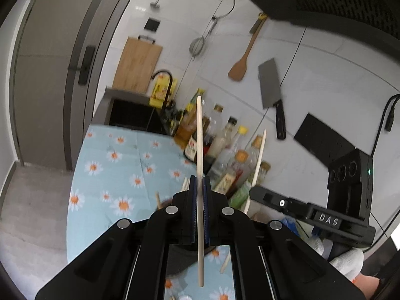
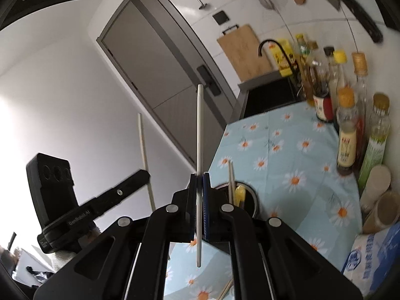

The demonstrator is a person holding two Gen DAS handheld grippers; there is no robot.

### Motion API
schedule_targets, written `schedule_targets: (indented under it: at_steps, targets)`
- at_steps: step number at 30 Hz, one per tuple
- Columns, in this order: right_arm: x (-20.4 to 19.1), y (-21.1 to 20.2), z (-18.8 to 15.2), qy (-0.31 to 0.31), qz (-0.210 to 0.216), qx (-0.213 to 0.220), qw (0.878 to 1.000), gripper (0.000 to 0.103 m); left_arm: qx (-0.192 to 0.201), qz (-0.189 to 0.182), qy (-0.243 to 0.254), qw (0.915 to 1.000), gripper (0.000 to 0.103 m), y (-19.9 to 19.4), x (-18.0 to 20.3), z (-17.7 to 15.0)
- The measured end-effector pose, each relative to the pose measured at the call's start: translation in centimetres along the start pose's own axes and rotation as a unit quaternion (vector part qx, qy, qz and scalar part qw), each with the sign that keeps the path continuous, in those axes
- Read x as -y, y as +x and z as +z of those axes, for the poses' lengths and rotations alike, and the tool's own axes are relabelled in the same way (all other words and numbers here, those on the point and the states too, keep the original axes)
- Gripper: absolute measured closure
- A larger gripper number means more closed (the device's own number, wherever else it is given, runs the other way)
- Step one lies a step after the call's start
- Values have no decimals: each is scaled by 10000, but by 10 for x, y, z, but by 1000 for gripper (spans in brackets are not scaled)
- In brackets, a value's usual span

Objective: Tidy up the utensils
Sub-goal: 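Lower the chopsticks into the black holder and open both tools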

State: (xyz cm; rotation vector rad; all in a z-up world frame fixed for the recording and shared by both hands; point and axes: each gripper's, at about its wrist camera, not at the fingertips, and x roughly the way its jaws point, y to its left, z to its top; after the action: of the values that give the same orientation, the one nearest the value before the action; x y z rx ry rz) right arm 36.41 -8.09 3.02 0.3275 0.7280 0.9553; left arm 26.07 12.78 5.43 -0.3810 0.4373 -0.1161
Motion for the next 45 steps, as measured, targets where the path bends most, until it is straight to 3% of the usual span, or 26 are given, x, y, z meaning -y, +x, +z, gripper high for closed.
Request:
schedule_targets:
  at_steps: [5, 10, 18, 27, 45]
  targets:
    - [6, -2, 11, -65, -37, 338, 9994, 97, 338, -53, 48, 9994, 99, 1, 1, 13]
    - [2, -9, 20, -315, -1, 980, 9947, 97, 929, -47, 298, 9952, 99, 0, 7, 18]
    - [-3, 2, 20, -718, -116, 1228, 9898, 97, 1381, -29, 542, 9889, 99, 7, 10, 15]
    - [10, 22, 10, -581, -123, 1132, 9918, 97, 1204, 113, 587, 9909, 99, 25, 7, -3]
    - [7, 45, -19, -799, -613, 742, 9922, 97, 837, 304, 380, 9953, 99, 43, -5, -33]
